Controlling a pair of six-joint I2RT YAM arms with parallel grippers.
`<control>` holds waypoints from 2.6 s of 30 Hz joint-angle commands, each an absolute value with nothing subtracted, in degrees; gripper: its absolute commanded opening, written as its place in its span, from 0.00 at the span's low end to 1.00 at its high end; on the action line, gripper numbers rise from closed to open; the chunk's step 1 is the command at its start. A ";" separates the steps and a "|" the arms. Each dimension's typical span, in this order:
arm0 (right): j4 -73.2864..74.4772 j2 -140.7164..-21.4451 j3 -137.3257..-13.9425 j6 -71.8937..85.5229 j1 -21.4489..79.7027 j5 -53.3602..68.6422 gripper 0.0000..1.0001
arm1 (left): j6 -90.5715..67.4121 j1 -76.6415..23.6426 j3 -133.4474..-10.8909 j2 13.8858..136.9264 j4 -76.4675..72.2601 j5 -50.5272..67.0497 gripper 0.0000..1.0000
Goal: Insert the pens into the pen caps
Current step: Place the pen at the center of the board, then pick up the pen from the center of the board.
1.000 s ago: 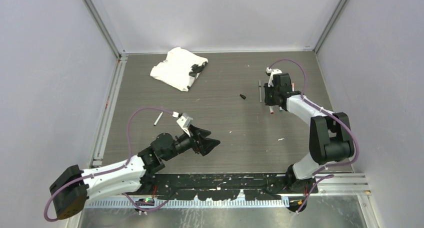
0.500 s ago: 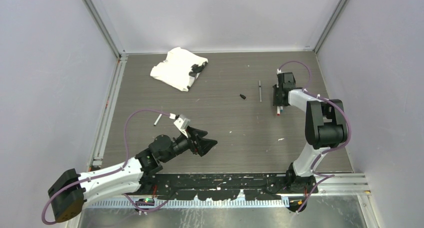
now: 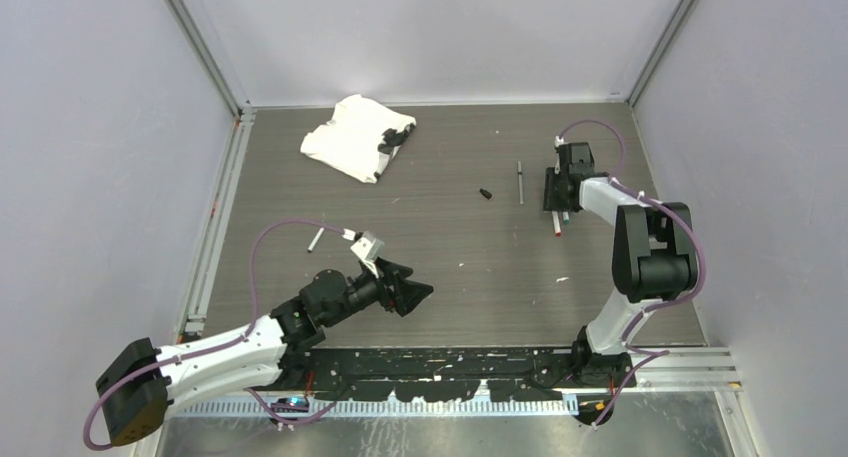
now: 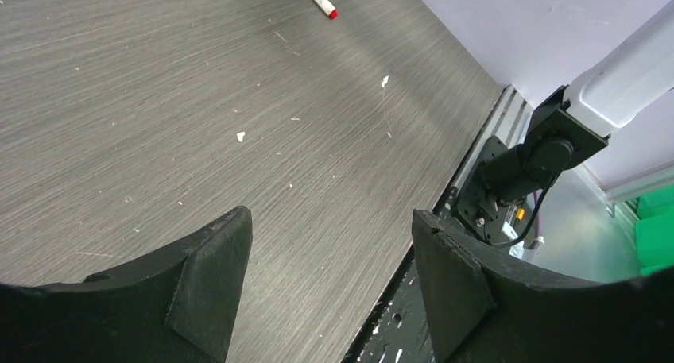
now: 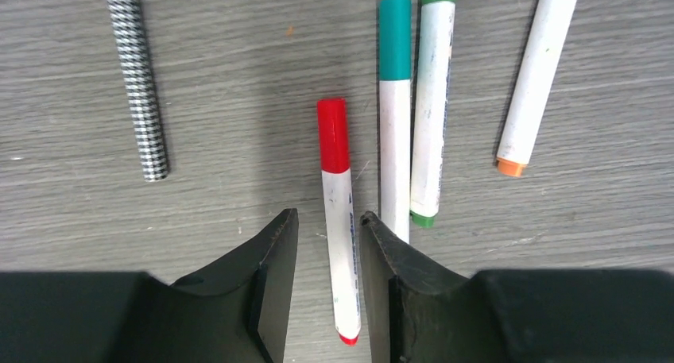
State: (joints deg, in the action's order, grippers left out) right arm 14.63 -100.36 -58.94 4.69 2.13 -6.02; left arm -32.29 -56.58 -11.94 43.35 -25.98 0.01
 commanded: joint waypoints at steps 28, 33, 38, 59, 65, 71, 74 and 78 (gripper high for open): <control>22.22 -61.37 -54.79 -9.67 -0.88 54.35 0.71 | -17.94 -42.89 -29.32 47.29 5.92 -11.64 0.95; 18.28 -60.33 -51.42 -9.10 -0.82 59.92 0.78 | -20.49 -31.93 -30.67 52.21 6.43 -10.32 0.94; 18.34 -61.28 -51.24 -9.22 -0.64 60.77 0.78 | -23.39 -20.37 -30.67 56.42 4.13 -8.01 0.88; 18.63 -62.90 -51.15 -9.49 0.00 60.46 0.77 | -31.45 -5.86 -37.47 74.36 6.99 -14.38 0.65; 18.71 -63.10 -51.15 -9.40 0.00 60.61 0.78 | -33.34 -3.80 -39.83 79.49 7.93 -11.46 0.60; 18.71 -63.04 -51.15 -9.32 0.00 60.90 0.78 | -33.66 -2.56 -40.52 82.73 7.50 -7.74 0.59; 18.64 -63.10 -51.15 -9.23 0.00 60.91 0.78 | -33.90 -2.37 -40.69 83.78 7.47 -6.15 0.54; 18.64 -63.10 -51.15 -9.23 0.00 60.91 0.78 | -34.31 -2.30 -40.96 84.46 8.47 -5.57 0.47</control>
State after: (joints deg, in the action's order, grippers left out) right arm 20.58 -63.16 -50.89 -9.50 -0.32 59.70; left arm -33.32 -2.81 -39.24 83.74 7.60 -7.38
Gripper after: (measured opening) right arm 0.776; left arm 0.481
